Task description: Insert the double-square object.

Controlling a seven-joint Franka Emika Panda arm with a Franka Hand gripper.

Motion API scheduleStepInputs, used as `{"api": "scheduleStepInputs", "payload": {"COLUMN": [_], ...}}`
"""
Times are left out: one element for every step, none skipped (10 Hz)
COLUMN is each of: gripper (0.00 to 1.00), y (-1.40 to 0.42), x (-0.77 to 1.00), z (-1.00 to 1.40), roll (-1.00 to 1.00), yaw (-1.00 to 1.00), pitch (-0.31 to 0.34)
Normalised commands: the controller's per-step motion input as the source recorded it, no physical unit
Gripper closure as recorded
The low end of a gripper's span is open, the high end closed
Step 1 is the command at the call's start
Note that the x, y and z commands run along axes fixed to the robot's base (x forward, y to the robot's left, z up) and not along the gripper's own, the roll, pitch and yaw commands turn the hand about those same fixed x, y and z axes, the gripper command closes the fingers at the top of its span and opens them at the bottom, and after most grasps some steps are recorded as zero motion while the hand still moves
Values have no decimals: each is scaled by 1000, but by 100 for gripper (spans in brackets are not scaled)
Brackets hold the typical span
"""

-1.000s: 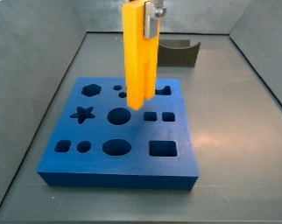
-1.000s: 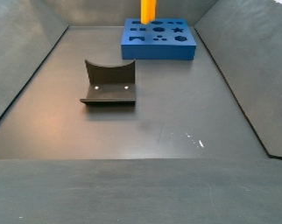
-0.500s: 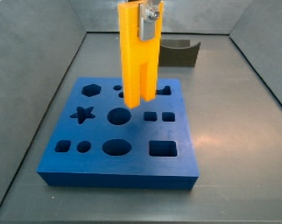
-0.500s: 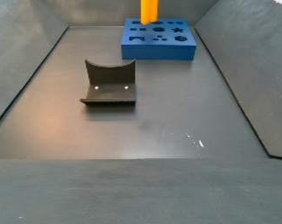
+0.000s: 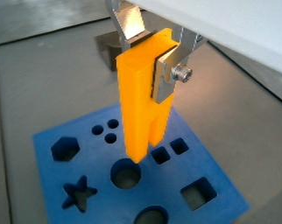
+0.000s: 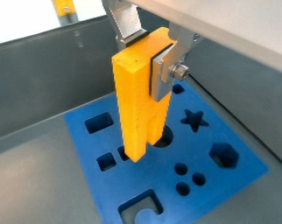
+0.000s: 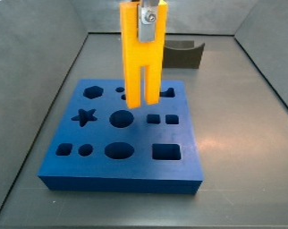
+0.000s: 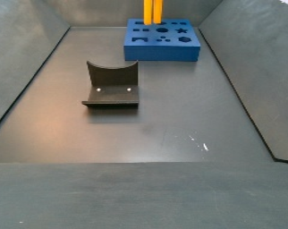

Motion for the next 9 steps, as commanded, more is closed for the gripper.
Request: {"api": "scheduleStepInputs", "payload": {"gripper": [100,100,100,100,100,100,100,100,100], "y": [0,0,-40,-34,-49,-57,-111,0,0], "x": [0,0,0,40,46,46,211,174,97], "z": [0,0,26,0,31,54,129,0,0], "roll": [169,189,184,199,189,179,159,0,0], "yaw": [-754,-740,-717,-669,-651,-654,-546,-131,0], "pitch": [117,127,114,127,140,141,131,20,17]}}
